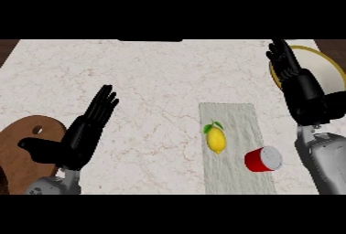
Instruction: Pick the can from the placemat and place it in the bowl
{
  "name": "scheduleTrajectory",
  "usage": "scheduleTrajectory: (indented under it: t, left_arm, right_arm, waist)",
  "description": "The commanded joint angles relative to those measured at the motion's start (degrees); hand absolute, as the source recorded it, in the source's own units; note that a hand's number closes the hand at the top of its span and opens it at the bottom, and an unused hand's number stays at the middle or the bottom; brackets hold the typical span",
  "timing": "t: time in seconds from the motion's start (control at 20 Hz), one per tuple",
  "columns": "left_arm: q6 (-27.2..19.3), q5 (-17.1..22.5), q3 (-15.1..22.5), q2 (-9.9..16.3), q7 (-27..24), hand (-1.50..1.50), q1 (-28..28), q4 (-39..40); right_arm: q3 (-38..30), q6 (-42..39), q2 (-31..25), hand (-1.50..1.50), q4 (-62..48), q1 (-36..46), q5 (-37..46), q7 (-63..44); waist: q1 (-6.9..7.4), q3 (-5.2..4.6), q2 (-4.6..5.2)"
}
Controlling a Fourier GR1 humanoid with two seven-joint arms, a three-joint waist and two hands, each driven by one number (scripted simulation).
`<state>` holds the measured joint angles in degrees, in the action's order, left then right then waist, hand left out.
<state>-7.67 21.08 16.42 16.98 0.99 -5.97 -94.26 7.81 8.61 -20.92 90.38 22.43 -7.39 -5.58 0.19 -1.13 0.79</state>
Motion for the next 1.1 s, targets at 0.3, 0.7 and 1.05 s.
scheduleTrajectory:
  t: [0.3,0.7,1.05]
  left_arm:
    - [-5.05,-6.04,-2.51,2.46,0.26,0.0,0.67,4.33]
    - [-10.03,-10.82,-1.09,-0.67,2.01,0.0,-1.27,5.39]
    - [-7.47,-10.33,-4.02,-0.51,1.5,0.0,-3.84,7.99]
  right_arm:
    - [14.1,-14.7,-17.65,1.5,5.96,-2.59,19.17,3.34]
    - [6.68,-6.31,-3.91,-1.5,19.73,-36.82,0.82,28.96]
    - [-3.74,-4.09,-11.96,-1.5,35.7,-44.28,3.55,18.63]
  waist:
    - [-1.56,-0.01,-3.16]
    - [-2.23,1.18,-1.11]
    - [-1.83,1.06,-1.03]
